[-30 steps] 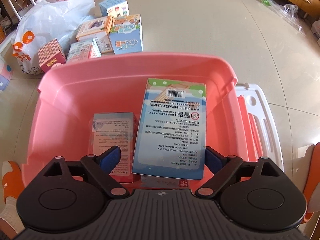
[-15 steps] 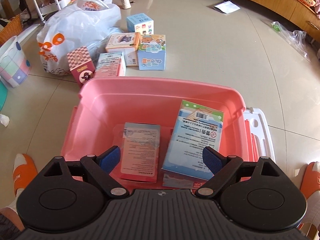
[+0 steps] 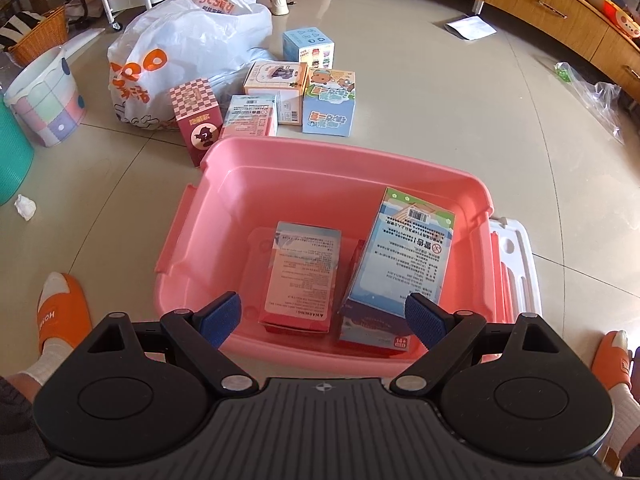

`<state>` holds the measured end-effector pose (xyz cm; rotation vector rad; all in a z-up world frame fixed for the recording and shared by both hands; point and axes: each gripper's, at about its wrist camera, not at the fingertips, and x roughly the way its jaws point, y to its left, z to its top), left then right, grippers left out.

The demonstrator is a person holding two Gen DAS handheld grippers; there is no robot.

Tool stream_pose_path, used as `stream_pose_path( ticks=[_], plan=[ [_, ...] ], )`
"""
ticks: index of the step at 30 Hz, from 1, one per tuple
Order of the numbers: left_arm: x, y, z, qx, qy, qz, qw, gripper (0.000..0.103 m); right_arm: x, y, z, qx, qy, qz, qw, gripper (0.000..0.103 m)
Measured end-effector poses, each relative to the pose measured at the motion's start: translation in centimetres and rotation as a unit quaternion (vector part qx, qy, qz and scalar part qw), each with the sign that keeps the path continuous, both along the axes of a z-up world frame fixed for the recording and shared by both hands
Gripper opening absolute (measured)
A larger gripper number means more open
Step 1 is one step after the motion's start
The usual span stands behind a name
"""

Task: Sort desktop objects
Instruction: 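Withdraw the left gripper from the bin and back away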

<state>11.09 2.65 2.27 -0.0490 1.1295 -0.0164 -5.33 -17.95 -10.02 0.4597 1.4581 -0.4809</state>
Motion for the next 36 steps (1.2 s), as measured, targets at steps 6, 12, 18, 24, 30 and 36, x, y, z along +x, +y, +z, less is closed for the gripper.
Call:
stream_pose_path(
  ticks=[6, 12, 18, 24, 30, 36],
  plan=[
    [-1.5, 0.0, 0.4, 0.002, 0.003, -0.006, 1.0000, 0.091, -0.2, -0.1, 0.5, 0.000, -0.002, 0.001, 1.000, 0.087],
    [-2.7, 0.0, 0.2, 0.005, 0.012, -0.003, 0.9999, 0.091, -0.4, -0.1, 1.0, -0.002, -0.005, 0.001, 1.000, 0.087],
    [-4.0, -0.1, -0.3, 0.008, 0.021, -0.006, 0.9997, 0.091, -0.6, -0.1, 1.4, -0.004, -0.009, 0.003, 1.000, 0.087],
    [-5.2, -0.6, -1.1, 0.015, 0.036, -0.015, 0.9991, 0.091, -0.8, -0.1, 1.6, -0.006, -0.009, 0.006, 1.000, 0.087],
    [-6.0, -1.1, -1.7, 0.017, 0.049, -0.024, 0.9984, 0.091, -1.0, -0.1, 1.7, -0.005, -0.007, 0.003, 1.000, 0.087],
    [-6.7, -1.6, -1.9, 0.023, 0.053, -0.038, 0.9976, 0.091, -1.2, 0.0, 1.6, -0.007, -0.007, 0.000, 1.000, 0.087]
  ],
)
